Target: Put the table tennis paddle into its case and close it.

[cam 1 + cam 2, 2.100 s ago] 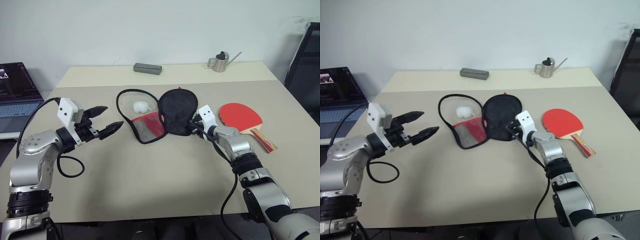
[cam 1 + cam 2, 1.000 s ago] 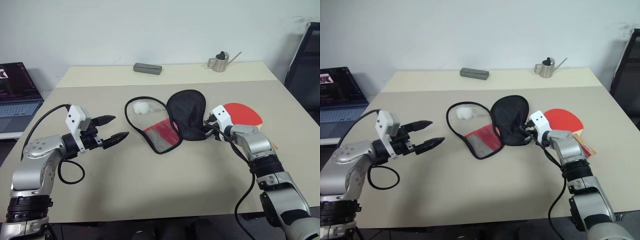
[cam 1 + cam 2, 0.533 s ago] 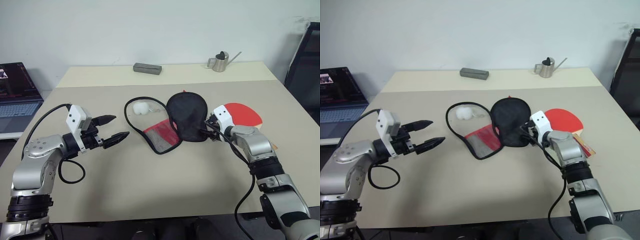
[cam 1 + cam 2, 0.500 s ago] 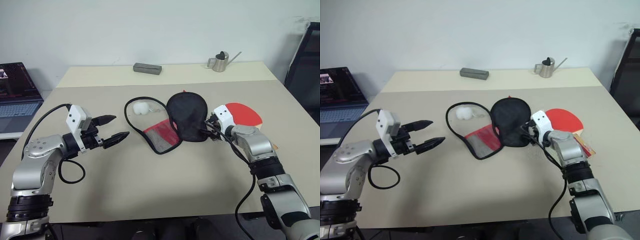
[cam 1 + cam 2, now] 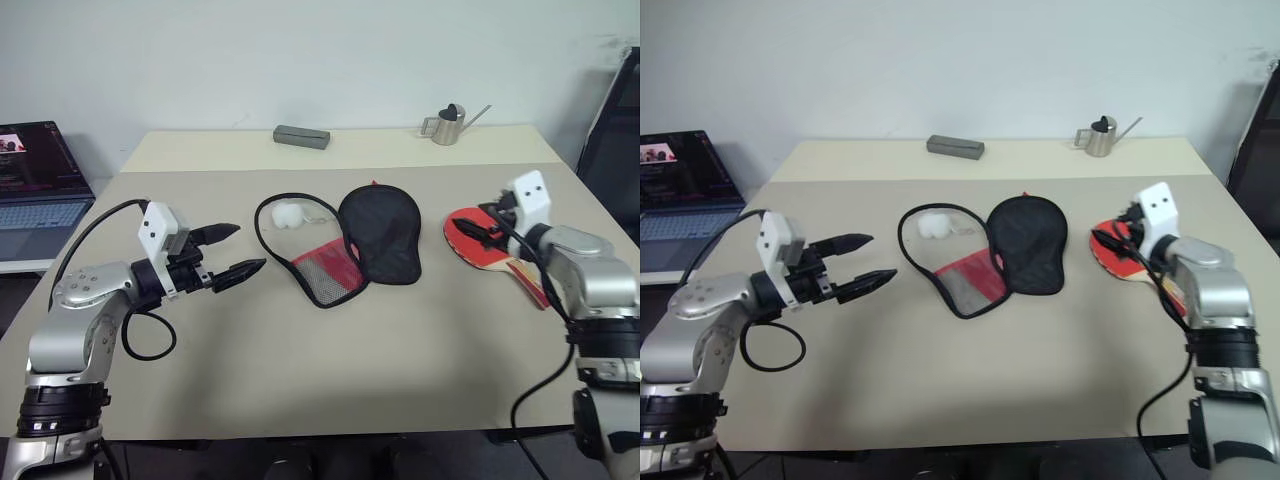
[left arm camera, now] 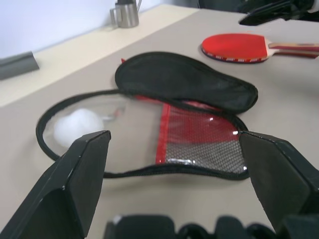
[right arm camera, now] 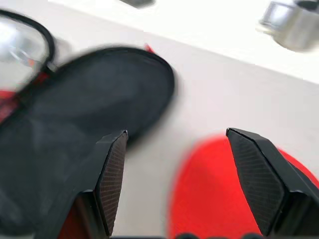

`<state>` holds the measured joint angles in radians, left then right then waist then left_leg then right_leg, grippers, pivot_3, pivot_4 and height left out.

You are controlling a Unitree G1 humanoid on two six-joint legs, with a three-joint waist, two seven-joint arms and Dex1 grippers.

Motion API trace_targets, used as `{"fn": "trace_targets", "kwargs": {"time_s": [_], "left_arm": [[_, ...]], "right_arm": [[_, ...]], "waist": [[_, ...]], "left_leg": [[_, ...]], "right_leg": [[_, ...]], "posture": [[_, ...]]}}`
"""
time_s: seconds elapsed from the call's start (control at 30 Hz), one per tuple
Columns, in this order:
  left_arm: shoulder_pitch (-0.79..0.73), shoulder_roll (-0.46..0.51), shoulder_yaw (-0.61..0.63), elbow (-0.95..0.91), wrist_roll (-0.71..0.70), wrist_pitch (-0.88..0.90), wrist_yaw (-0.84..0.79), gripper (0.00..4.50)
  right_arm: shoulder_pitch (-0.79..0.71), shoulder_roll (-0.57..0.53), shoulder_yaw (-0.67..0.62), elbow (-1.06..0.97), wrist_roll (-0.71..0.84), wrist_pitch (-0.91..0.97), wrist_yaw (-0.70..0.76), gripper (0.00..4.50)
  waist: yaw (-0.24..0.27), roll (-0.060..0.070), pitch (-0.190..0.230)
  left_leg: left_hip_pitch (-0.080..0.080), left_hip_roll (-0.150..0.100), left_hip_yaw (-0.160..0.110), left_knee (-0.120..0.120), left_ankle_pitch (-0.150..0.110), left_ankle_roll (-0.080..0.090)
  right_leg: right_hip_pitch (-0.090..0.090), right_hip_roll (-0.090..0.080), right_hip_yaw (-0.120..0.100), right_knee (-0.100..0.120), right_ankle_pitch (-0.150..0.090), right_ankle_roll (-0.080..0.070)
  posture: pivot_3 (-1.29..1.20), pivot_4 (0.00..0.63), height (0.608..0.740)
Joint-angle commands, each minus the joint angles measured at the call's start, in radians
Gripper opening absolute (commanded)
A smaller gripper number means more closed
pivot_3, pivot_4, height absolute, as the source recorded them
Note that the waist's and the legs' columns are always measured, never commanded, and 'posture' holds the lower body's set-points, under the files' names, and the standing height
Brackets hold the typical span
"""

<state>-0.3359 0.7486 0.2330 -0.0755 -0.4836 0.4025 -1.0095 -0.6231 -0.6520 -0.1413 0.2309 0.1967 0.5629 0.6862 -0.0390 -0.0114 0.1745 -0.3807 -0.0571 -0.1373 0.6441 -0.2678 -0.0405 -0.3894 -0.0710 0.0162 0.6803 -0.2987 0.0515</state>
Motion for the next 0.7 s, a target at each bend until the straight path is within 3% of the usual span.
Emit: {"fn": "trace_targets", "kwargs": {"time_s": [0.03, 0.17, 0.2, 0.53, 0.7], "left_arm": [[-0.028, -0.008, -0.025, -0.049, 0.009, -0.019, 0.022, 4.5], [-0.048, -0.036, -0.054, -0.078, 0.015, -0.004, 0.066, 4.5], [-0.062, -0.048, -0.058, -0.089, 0.008, 0.008, 0.083, 4.5], [-0.171, -0.047, -0.106, -0.218, -0.081, 0.167, 0.1, 4.5], [-0.249, -0.053, -0.113, -0.192, -0.147, 0.238, 0.067, 4.5]], "right_arm": [[0.04, -0.051, -0.067, -0.022, 0.042, -0.013, 0.038, 3.45], [0.145, -0.128, -0.09, -0.047, 0.06, -0.014, 0.102, 4.4], [0.169, -0.142, -0.1, -0.044, 0.069, -0.012, 0.116, 4.45], [0.248, -0.181, -0.14, 0.081, 0.083, -0.056, 0.146, 4.45], [0.22, -0.184, -0.124, 0.161, 0.07, -0.099, 0.158, 4.45]], "waist": [[0.001, 0.0, 0.0], [0.001, 0.0, 0.0], [0.002, 0.0, 0.0], [0.001, -0.001, 0.001], [-0.001, -0.001, 0.001]], "left_leg": [[0.0, 0.0, 0.0, 0.0, 0.0, 0.0], [0.0, 0.0, 0.001, 0.0, 0.0, 0.0], [0.0, 0.0, 0.001, 0.0, 0.0, 0.0], [0.0, 0.0, 0.002, 0.001, 0.0, 0.0], [0.001, 0.0, 0.004, 0.001, 0.0, 0.0]], "right_leg": [[0.0, 0.0, 0.0, 0.0, 0.0, 0.0], [0.0, 0.0, 0.001, 0.0, 0.0, 0.0], [0.0, 0.0, 0.001, 0.0, 0.0, 0.0], [0.001, 0.0, 0.001, 0.0, 0.0, 0.001], [0.001, 0.0, 0.001, 0.001, 0.0, 0.001]], "posture": [[0.0, 0.15, 0.74], [0.0, 0.15, 0.74], [0.0, 0.15, 0.74], [0.0, 0.15, 0.74], [0.0, 0.15, 0.74]]}}
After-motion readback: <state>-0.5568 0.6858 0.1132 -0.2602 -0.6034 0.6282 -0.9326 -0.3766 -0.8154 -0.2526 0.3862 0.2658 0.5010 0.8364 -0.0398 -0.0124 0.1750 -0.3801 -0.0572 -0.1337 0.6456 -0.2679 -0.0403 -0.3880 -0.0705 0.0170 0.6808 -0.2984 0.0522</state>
